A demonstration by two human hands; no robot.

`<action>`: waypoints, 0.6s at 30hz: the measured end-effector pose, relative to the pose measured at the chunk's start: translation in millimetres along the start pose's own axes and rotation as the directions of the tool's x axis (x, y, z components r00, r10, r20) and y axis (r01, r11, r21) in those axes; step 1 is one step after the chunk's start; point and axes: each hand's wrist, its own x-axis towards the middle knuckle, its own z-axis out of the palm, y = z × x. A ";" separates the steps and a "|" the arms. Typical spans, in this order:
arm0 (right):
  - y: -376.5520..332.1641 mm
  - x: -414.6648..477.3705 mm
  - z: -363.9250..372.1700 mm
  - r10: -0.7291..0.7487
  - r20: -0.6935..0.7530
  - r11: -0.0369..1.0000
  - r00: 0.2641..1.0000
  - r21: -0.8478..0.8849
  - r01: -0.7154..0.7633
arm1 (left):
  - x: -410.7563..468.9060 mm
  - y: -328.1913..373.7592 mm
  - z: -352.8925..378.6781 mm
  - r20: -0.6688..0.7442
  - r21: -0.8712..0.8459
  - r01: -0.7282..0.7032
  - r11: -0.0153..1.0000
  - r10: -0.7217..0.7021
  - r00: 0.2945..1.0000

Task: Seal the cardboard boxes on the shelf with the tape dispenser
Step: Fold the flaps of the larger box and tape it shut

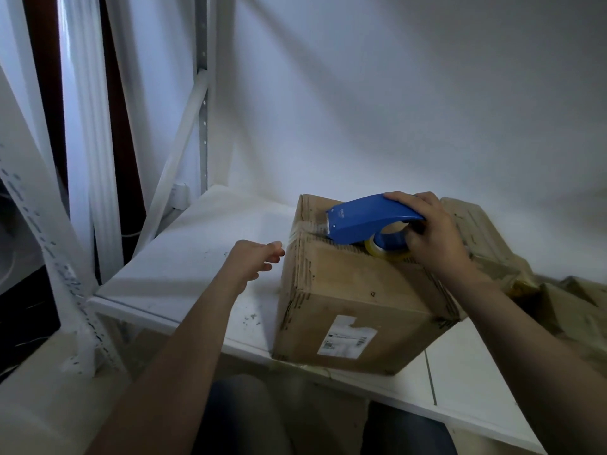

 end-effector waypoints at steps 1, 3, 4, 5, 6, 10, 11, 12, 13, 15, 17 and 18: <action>-0.8 -0.1 0.3 -0.003 -0.001 1.000 1.000 -0.001 0.003 | 0.9 -1.0 3.4 -0.025 0.016 -0.021 1.000 0.021 0.999; -1.4 -1.0 0.3 -0.012 -0.006 1.000 1.000 -0.008 0.012 | 2.3 -1.5 10.8 -0.079 0.134 -0.082 0.988 0.093 0.993; -2.2 -1.4 0.9 -0.016 -0.014 1.000 1.000 -0.005 0.016 | 2.1 -1.1 13.7 -0.103 0.244 -0.117 0.963 0.145 0.984; -3.0 -1.9 1.8 -0.018 -0.022 1.000 1.000 0.000 0.018 | 1.2 -0.6 16.2 -0.125 0.360 -0.138 0.923 0.195 0.973; -3.4 -2.2 3.0 -0.017 -0.029 1.000 0.999 0.004 0.018 | 0.3 0.2 18.8 -0.146 0.454 -0.150 0.878 0.239 0.960; -2.6 -5.0 6.3 -0.021 -0.039 1.000 0.999 0.007 0.022 | -4.3 -0.1 31.3 -0.208 0.615 -0.166 0.771 0.362 0.909; -2.2 -4.9 6.7 -0.019 -0.039 1.000 0.999 0.012 0.019 | -5.2 -0.8 33.1 -0.218 0.648 -0.155 0.746 0.376 0.901; -1.4 -5.0 6.8 -0.014 -0.039 1.000 0.999 0.015 0.014 | -6.0 -2.1 34.0 -0.215 0.686 -0.139 0.714 0.381 0.899; -0.8 -4.7 6.7 -0.009 -0.039 1.000 0.999 0.016 0.010 | -5.3 -5.0 33.8 -0.198 0.726 -0.114 0.678 0.365 0.910; 0.1 -4.2 5.9 -0.009 -0.036 1.000 0.999 0.015 0.009 | -4.4 -13.1 31.6 -0.158 0.776 -0.033 0.629 0.246 0.956; 0.5 -4.1 5.2 -0.007 -0.027 1.000 1.000 0.026 0.008 | -4.8 -19.8 27.4 -0.133 0.781 0.036 0.624 0.110 0.985; 0.1 -4.4 4.7 -0.007 -0.023 0.999 1.000 0.035 0.007 | -6.0 -18.2 24.8 -0.127 0.767 0.036 0.640 0.098 0.987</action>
